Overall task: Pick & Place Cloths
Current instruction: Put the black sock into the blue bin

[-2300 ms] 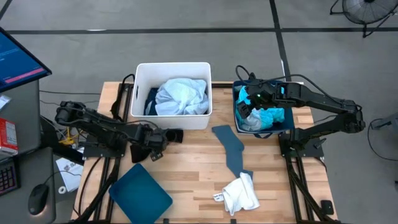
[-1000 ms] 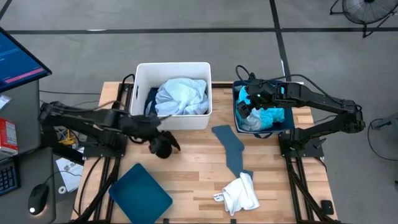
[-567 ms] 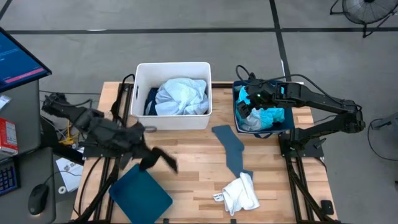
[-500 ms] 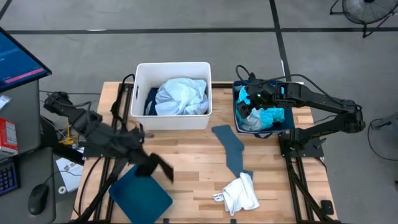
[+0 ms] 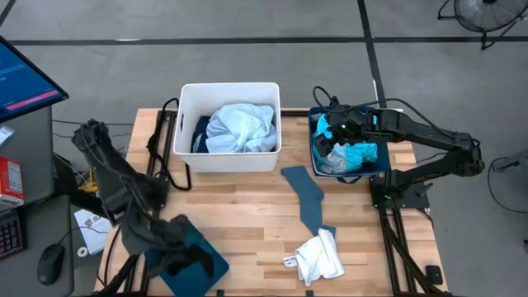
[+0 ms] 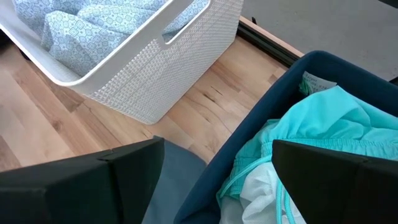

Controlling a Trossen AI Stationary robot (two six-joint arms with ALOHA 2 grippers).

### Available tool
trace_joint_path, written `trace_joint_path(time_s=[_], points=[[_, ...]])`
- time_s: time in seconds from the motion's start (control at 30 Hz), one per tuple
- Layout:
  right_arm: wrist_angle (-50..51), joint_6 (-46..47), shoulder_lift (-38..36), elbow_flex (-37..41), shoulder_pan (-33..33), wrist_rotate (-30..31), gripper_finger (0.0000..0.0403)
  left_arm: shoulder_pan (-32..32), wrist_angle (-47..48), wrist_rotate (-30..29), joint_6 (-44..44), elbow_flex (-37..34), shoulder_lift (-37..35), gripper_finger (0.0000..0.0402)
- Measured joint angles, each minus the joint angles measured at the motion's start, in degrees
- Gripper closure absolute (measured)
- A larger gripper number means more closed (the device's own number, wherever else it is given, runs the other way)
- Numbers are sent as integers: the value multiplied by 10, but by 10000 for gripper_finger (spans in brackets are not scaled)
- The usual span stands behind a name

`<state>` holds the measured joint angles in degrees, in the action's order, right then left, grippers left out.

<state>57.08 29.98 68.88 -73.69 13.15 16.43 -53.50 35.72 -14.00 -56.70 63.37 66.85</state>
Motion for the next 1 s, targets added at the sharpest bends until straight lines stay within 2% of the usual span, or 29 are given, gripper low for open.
trace_joint_path(time_s=[0.13,0.3,0.47,0.87,1.0], points=[[0,0,0,0,0,0,112,-27,46,25,-60,-1,42,401],[0,0,0,0,0,0,112,-45,58,71,-127,-27,80,401],[13,41,0,0,-12,0,112,-45,60,79,-170,-64,98,401],[71,148,40,0,-152,-18,112,-17,60,79,-248,-127,100,399],[87,179,73,0,-193,-18,112,-4,58,98,-263,-133,96,374]])
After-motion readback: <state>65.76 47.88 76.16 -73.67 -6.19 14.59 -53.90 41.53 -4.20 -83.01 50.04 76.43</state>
